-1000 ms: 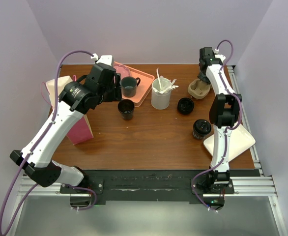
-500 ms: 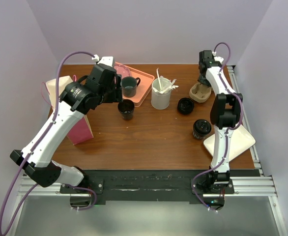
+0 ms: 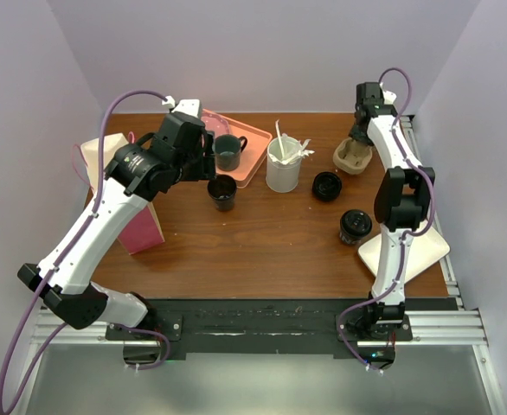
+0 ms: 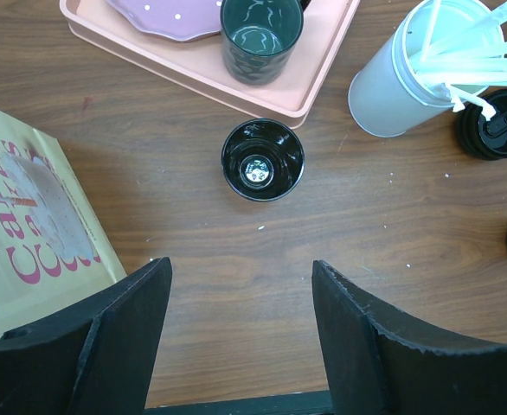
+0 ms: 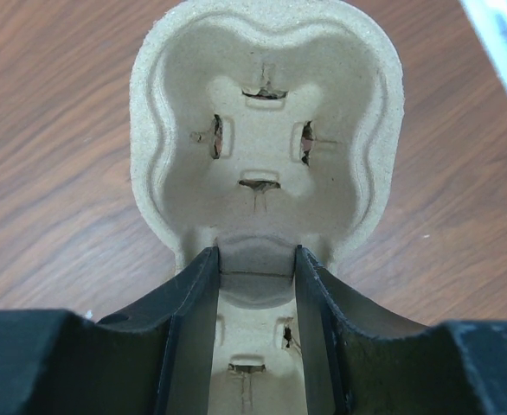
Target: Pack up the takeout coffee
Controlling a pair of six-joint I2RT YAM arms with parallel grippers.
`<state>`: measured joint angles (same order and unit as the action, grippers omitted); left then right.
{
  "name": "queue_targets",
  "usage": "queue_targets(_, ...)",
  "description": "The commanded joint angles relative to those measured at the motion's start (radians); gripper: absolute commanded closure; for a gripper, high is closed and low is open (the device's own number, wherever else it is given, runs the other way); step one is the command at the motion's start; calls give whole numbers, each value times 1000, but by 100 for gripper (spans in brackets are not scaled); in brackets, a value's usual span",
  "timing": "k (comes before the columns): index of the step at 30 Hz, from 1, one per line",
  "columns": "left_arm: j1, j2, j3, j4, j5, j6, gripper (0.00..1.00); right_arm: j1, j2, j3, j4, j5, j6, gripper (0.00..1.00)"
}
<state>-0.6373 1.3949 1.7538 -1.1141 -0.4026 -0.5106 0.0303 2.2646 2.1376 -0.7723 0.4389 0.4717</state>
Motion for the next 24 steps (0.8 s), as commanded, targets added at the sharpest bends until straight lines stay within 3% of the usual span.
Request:
queue_targets(1,1,-25,-2,36,-4,26,29,-10,-148,-83,79,-48,-13,71)
queue_targets(6,1,-23,6,42,-8,44,28,-6,-129,-80,45,75,-97,71)
queue_targets(9,1,-17,9,43,-2,46,28,-10,-152,-100,113,23,-134,70)
queue_targets(14,1,-5,16,48,15,46,28,-12,-91,-48,79,41,-153,65)
queue_targets(19,-1,-2,30,39,10,47,28,-23,-53,-39,64,-2,-156,71)
queue_targets(24,-1,-2,32,30,11,38,28,-24,-62,-5,61,-78,-186,64)
